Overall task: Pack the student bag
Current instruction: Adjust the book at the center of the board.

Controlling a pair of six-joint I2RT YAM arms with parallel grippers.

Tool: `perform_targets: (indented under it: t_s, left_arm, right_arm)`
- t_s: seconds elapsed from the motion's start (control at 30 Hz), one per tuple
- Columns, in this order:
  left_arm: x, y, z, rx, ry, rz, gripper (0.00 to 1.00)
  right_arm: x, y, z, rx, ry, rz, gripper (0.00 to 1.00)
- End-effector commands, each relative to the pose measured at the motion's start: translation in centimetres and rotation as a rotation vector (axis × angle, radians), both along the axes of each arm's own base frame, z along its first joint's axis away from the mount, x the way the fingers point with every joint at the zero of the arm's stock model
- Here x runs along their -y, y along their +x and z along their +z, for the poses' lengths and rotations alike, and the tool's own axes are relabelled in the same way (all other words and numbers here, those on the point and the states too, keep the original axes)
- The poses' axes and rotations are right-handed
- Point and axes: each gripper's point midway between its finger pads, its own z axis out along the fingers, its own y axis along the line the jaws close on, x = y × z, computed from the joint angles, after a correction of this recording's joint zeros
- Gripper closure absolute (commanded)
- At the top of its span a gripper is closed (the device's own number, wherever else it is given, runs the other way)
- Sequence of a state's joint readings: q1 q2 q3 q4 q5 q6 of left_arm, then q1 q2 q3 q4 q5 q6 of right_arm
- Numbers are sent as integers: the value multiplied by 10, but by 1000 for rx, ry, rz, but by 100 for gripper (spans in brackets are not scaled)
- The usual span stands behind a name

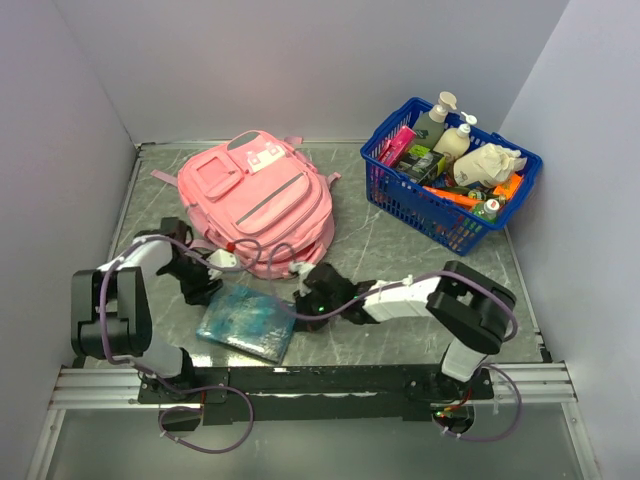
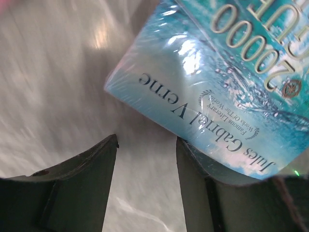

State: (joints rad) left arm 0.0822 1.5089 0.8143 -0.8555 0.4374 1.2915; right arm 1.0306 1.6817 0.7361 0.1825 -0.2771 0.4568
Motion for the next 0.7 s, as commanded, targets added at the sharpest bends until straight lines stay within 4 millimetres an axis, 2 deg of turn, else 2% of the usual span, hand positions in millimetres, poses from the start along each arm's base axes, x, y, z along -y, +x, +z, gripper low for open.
perform_targets:
  t_s: [0.0, 0.03, 0.07, 0.1, 0.13, 0.17, 0.2, 0.23, 0.3, 0.37, 0.5, 0.53, 0.57, 0.63, 0.67]
  left_arm:
    - [86, -6, 0, -85, -212, -53, 42]
    - [95, -5, 1, -90, -217, -66, 42]
    - [105, -4, 1, -93, -224, -80, 42]
    - [124, 1, 3, -91, -233, -111, 42]
    - [133, 4, 5, -85, -241, -120, 42]
    - [144, 6, 8, -81, -252, -135, 42]
    - [163, 9, 13, -74, -259, -166, 42]
    - [173, 12, 16, -71, -266, -178, 42]
    - [198, 21, 27, -70, -303, -200, 42]
    - [213, 36, 33, -42, -319, -191, 42]
    - [238, 76, 47, 22, -336, -160, 42]
    - [242, 80, 48, 25, -336, -158, 42]
    - [248, 89, 54, 43, -344, -158, 42]
    - [258, 92, 54, 26, -365, -154, 42]
    - [263, 98, 59, 37, -382, -151, 42]
  right_arm:
    - [19, 62, 39, 76, 163, -244, 100]
    - [31, 64, 35, 70, 156, -277, 100]
    - [39, 67, 41, 81, 162, -300, 100]
    - [50, 75, 40, 90, 151, -344, 100]
    - [62, 75, 34, 85, 130, -371, 100]
    - [69, 75, 36, 89, 120, -389, 100]
    - [78, 79, 34, 101, 99, -425, 100]
    - [89, 80, 29, 101, 79, -452, 100]
    - [98, 81, 32, 111, 75, -481, 100]
    - [104, 80, 34, 115, 75, -483, 100]
    - [107, 63, 29, 85, 59, -437, 100]
    - [110, 50, 20, 55, 43, -418, 100]
    - [109, 41, 20, 52, 38, -400, 100]
    - [120, 19, 7, -4, -28, -394, 100]
    - [120, 11, 12, 18, -38, -392, 100]
